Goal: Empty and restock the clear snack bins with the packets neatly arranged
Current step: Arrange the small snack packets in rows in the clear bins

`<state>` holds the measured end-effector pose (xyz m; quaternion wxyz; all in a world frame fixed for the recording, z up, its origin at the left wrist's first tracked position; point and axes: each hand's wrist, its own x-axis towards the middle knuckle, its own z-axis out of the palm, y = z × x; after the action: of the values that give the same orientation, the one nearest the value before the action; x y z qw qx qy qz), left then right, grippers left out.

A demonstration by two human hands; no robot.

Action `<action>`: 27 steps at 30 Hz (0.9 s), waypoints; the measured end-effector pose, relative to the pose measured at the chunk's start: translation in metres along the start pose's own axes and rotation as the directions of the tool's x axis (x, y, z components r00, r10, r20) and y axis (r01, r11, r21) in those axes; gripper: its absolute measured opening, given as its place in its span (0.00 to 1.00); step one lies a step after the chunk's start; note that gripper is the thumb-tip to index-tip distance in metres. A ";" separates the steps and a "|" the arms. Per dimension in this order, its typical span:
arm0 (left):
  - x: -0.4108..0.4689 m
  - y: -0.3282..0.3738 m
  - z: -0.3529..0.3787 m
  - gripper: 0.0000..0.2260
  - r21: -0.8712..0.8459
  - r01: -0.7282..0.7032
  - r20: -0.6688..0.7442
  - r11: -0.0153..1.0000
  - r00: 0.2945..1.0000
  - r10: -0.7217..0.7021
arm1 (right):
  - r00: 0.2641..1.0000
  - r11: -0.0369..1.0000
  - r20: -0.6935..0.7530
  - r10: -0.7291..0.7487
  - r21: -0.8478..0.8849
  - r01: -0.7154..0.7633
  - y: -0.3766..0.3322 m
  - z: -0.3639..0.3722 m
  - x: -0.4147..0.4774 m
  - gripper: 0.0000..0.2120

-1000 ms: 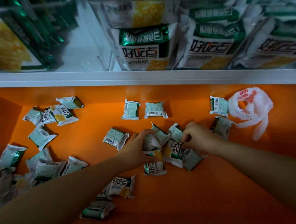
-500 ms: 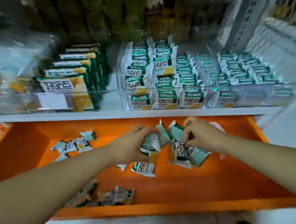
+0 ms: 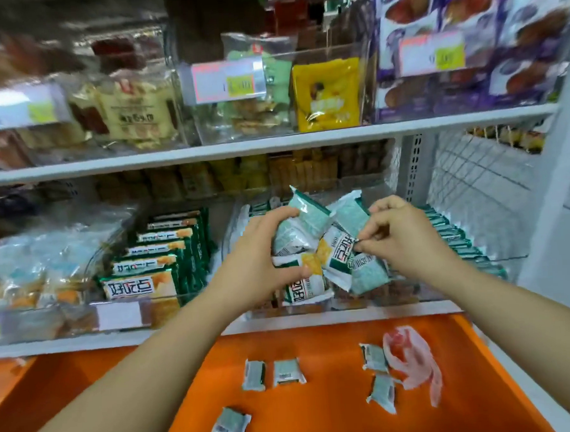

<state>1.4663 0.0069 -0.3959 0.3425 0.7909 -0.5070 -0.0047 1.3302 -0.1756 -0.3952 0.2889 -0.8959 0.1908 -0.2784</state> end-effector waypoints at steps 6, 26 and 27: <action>0.058 -0.030 0.001 0.33 -0.074 0.141 -0.124 0.987 0.981 -0.150 | 0.991 0.997 -0.114 0.075 0.000 -0.075 0.014 0.016 0.061 0.15; 0.125 -0.084 0.013 0.40 -0.080 0.300 -0.297 0.950 0.903 -0.310 | 0.942 0.956 -0.272 0.198 -0.161 -0.247 0.045 0.069 0.137 0.08; 0.125 -0.082 0.012 0.41 -0.067 0.317 -0.293 0.946 0.900 -0.323 | 0.944 0.963 -0.269 0.191 -0.134 -0.233 0.043 0.068 0.134 0.09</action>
<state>1.5887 -0.0793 -0.4072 0.4169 0.8518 -0.3124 0.0548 1.4675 -0.2478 -0.4164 0.2157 -0.8478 0.3442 -0.3410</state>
